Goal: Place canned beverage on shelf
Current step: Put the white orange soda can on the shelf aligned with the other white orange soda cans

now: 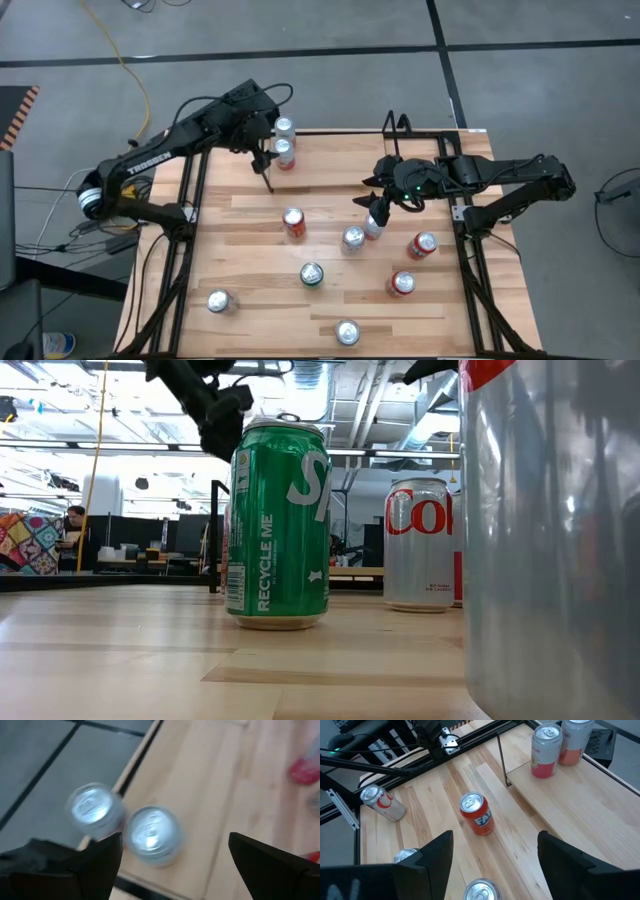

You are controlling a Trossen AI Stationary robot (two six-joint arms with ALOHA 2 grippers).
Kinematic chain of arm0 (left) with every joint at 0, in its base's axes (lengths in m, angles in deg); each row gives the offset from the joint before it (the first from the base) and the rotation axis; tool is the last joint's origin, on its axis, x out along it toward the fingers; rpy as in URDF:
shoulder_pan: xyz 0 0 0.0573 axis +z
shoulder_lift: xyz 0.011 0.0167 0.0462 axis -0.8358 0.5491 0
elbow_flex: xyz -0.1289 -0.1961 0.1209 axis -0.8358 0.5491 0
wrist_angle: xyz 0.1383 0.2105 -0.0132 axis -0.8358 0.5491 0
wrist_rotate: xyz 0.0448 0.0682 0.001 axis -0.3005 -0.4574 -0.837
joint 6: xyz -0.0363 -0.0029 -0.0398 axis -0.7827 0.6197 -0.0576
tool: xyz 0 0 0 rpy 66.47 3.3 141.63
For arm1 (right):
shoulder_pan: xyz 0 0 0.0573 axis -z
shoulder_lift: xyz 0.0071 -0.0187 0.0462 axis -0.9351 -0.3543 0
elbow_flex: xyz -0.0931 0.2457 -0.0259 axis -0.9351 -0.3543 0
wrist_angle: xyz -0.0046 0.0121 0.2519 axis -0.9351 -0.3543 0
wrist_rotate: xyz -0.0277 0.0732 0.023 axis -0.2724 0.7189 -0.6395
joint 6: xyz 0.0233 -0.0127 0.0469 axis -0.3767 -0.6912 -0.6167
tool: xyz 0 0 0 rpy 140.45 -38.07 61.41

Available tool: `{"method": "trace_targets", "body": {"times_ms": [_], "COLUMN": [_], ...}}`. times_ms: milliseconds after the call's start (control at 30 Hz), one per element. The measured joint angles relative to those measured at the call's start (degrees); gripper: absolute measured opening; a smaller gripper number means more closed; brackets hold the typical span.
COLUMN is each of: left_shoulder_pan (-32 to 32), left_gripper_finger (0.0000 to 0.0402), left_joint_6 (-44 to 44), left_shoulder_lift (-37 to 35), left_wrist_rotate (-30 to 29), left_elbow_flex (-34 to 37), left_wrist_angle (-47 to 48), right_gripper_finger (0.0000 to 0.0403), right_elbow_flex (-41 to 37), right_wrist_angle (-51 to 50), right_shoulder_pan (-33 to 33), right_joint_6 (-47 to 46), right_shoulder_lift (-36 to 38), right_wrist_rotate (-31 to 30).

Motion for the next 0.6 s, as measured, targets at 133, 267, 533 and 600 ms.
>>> {"method": "trace_targets", "body": {"times_ms": [133, 267, 533, 600], "left_shoulder_pan": [-2.62, -6.56, -19.22, -22.31], "left_gripper_finger": [0.0331, 0.0297, 0.0268, 0.0268], "left_joint_6": [-1.17, -3.81, -4.31, -5.49], "left_shoulder_lift": [-0.19, -0.17, -0.17, -0.17], "left_wrist_rotate": [0.06, 3.23, 9.00, 9.10], "left_elbow_flex": [0.00, 0.00, 0.00, 0.00], "left_wrist_angle": [0.05, 0.14, 0.76, 0.67], "right_gripper_finger": [0.0265, 0.0265, 0.0265, 0.0265], "right_elbow_flex": [0.00, 0.00, 0.00, 0.00], "right_wrist_angle": [0.02, 0.00, -3.32, -6.09], "right_shoulder_pan": [0.00, -0.26, -1.63, -2.36], "right_joint_6": [-0.01, -0.02, -0.02, -0.43], "right_shoulder_lift": [0.00, 0.00, 0.00, 0.00], "right_wrist_rotate": [-0.01, 0.01, 0.02, 0.01]}}
